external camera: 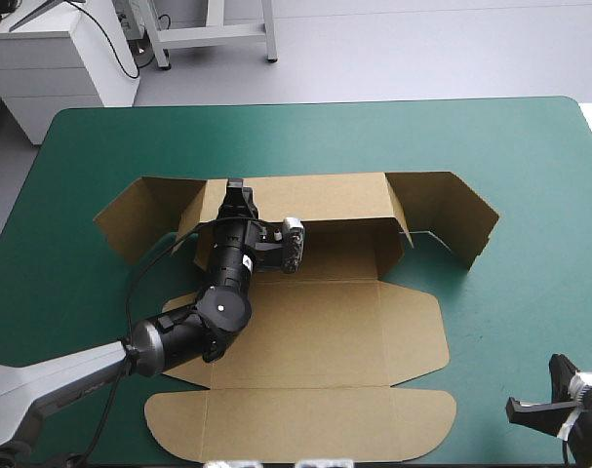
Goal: Fold the box
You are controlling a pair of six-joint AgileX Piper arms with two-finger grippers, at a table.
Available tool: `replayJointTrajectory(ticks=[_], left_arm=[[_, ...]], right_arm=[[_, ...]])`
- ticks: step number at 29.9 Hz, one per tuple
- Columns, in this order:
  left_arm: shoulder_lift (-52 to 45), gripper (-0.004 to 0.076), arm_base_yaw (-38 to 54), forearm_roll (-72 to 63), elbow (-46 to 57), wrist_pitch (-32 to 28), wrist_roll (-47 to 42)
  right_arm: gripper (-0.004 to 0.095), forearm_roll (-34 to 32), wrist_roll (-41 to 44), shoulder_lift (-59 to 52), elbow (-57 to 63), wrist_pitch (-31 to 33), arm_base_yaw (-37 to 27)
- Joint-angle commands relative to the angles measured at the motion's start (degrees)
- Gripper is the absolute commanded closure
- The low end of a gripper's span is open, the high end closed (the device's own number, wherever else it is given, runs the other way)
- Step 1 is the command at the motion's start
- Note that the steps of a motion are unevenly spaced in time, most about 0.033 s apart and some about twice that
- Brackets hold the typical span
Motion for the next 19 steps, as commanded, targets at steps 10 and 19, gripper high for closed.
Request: replayJointTrajectory(ticks=[10, 19], left_arm=[[-0.85, 0.0732, -0.47, 2.25, -1.18, 1.48, 0.91], [-0.85, 0.0732, -0.47, 2.25, -1.18, 1.48, 0.91]], right_arm=[[0.0928, 10.48, -7.67, 34.44, -30.04, 12.15, -0.57], [0.0928, 12.41, -11.11, 57.44, -52.53, 13.48, -0.57]])
